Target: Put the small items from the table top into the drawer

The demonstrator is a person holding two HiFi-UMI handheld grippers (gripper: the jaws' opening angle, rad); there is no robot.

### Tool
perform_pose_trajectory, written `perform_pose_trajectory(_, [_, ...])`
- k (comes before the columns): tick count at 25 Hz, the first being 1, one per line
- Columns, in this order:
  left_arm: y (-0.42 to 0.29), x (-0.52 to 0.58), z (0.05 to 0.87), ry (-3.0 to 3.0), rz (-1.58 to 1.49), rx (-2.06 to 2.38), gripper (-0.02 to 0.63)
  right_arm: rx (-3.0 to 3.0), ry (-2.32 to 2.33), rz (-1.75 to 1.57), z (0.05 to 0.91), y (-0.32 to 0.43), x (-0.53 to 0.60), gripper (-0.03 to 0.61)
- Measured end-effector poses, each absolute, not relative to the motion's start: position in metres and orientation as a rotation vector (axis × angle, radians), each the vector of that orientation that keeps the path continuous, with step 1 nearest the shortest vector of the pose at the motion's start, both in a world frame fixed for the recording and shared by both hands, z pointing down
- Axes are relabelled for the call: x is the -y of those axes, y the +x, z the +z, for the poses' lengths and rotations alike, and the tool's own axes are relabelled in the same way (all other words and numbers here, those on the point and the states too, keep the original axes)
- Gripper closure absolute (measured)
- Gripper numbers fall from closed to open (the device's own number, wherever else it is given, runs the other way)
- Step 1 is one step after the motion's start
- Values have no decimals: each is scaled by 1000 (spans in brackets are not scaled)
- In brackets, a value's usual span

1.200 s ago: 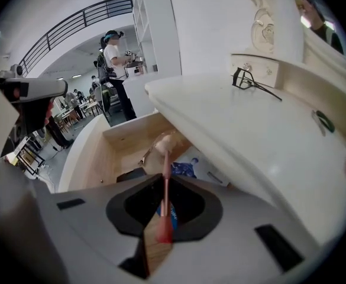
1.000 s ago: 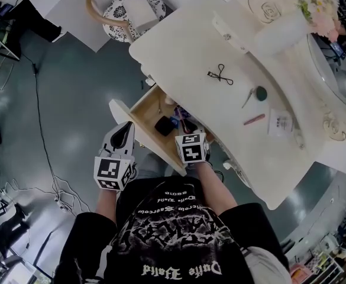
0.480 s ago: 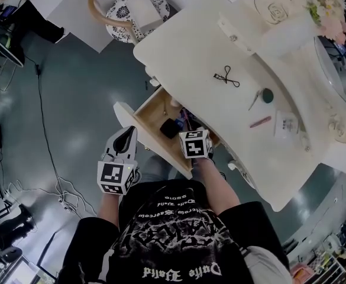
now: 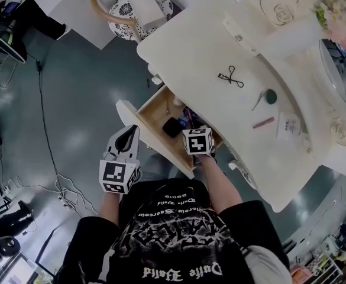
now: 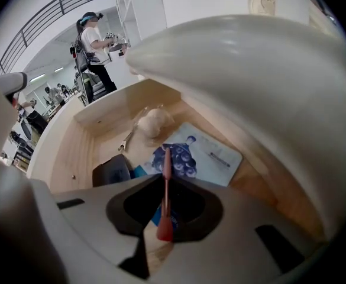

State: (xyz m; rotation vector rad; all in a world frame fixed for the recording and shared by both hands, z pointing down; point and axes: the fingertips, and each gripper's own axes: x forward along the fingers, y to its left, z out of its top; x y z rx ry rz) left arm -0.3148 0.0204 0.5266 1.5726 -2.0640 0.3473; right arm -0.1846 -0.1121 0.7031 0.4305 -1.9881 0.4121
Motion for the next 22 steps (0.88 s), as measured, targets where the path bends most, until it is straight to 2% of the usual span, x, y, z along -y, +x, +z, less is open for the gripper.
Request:
perform_pose_trajectory(11, [-317, -22, 527, 1569, 352, 2068, 597, 1940, 439, 459, 711, -180, 114, 514])
perform_pose_trajectory(17, [-315, -24, 527, 1570, 347, 2065, 595, 1955, 433, 507, 709, -182, 109, 446])
perform_pose_trajectory(22, [-313, -24, 526, 1584, 335, 2059, 595, 1977, 460, 525, 701, -181, 111, 439])
